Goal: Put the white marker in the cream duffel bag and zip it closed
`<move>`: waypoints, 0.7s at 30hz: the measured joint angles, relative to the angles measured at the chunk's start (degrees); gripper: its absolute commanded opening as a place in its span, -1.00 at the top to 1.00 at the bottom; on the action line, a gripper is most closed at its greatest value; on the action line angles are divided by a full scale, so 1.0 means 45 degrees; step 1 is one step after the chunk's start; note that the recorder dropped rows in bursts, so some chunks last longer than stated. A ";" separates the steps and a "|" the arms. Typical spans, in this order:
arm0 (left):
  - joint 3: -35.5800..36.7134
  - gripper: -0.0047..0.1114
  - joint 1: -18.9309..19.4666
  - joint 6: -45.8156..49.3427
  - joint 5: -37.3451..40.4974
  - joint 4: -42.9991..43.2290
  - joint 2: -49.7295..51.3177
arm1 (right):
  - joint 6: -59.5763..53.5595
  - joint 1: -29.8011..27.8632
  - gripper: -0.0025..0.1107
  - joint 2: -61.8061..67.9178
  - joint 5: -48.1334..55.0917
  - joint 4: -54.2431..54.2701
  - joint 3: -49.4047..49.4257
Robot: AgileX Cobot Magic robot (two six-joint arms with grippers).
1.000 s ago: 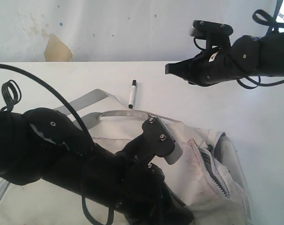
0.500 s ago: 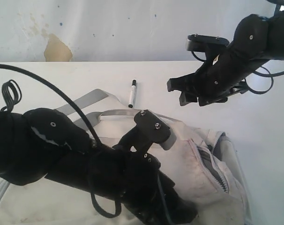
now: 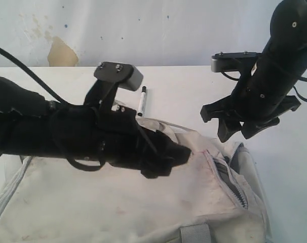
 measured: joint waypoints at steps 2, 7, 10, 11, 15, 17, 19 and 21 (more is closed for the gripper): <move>0.0023 -0.45 0.0464 -0.0062 -0.0262 0.0058 0.0000 | 0.0000 0.0000 0.12 0.0000 0.0000 -0.0028 0.0089; 0.0064 -0.45 0.1834 -0.0434 -0.0844 0.0084 0.0191 | -0.0107 0.0000 0.12 -0.0129 0.1061 -0.0028 0.0238; 0.0093 -0.45 0.2694 -0.0870 -0.0918 0.0084 0.0273 | -0.0225 0.0000 0.12 -0.0597 0.1168 -0.0034 0.0658; 0.0093 -0.45 0.2948 -0.0958 -0.0811 0.0084 0.0301 | -0.0249 0.0000 0.12 -0.0856 0.1111 0.0028 0.0866; 0.0093 -0.45 0.3429 -0.1115 0.0109 0.0084 0.0353 | -0.0249 0.0000 0.12 -0.2256 0.0765 0.0471 0.1862; 0.0093 -0.44 0.3451 -0.1147 0.0777 0.0135 0.0353 | -0.0274 0.0000 0.12 -0.2915 0.0567 0.0916 0.2509; 0.0093 -0.39 0.3451 -0.1200 0.1607 0.0169 0.0353 | -0.0274 0.0000 0.12 -0.3503 0.0506 0.1527 0.3058; -0.0124 -0.29 0.3451 -0.1490 0.2300 0.0372 0.0372 | -0.0274 0.0000 0.12 -0.3923 0.0506 0.2007 0.3411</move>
